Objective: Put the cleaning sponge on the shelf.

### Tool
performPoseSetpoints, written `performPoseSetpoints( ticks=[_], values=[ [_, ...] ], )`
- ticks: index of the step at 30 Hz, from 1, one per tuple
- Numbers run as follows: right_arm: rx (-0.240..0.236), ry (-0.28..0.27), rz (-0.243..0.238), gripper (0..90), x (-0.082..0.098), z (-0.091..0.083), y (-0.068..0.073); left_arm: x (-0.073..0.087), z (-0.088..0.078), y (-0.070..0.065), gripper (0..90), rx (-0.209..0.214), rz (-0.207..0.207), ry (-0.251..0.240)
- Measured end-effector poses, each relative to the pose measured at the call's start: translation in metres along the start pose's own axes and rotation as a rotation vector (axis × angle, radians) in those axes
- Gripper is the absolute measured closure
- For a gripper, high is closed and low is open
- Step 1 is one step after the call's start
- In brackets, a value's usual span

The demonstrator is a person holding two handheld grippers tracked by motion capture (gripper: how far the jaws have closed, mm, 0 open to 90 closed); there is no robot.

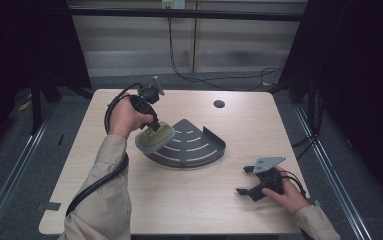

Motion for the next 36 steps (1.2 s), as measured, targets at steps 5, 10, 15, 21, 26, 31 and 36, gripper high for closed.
performPoseSetpoints(
  ticks=[5,10,15,21,26,31,36],
  values=[
    [0.000,0.000,0.000,11.8,0.000,0.000,0.000,-0.006,0.002,-0.001,71.2,-0.006,0.010,-0.008],
    [0.000,0.000,0.000,11.8,0.000,0.000,0.000,-0.010,0.004,-0.003,71.2,-0.006,0.014,-0.009],
    [0.000,0.000,0.000,11.8,0.000,0.000,0.000,-0.016,0.007,-0.005,71.2,-0.014,0.017,-0.014],
    [0.001,0.000,0.000,11.8,0.000,0.000,0.000,-0.020,0.012,-0.008,71.2,-0.008,0.015,-0.016],
    [0.000,0.000,0.000,11.8,0.000,0.000,0.000,-0.023,0.014,-0.009,71.2,-0.011,0.027,-0.016],
    [0.001,0.000,0.000,11.8,0.000,0.000,0.000,-0.028,0.019,-0.011,71.2,-0.014,0.028,-0.016],
    [0.000,0.000,0.000,11.8,0.000,0.000,0.000,-0.031,0.024,-0.013,71.1,-0.019,0.027,-0.014]
  ],
)
Point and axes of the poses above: each handheld gripper's, and its own axes: z roughly forward along the jaws, x roughly out of its underside, y roughly to its left, the point moved 8 cm from there along z, roughly forward along the jaws, and after that the axes turned 15 degrees about -x, right-handed, at the moved point
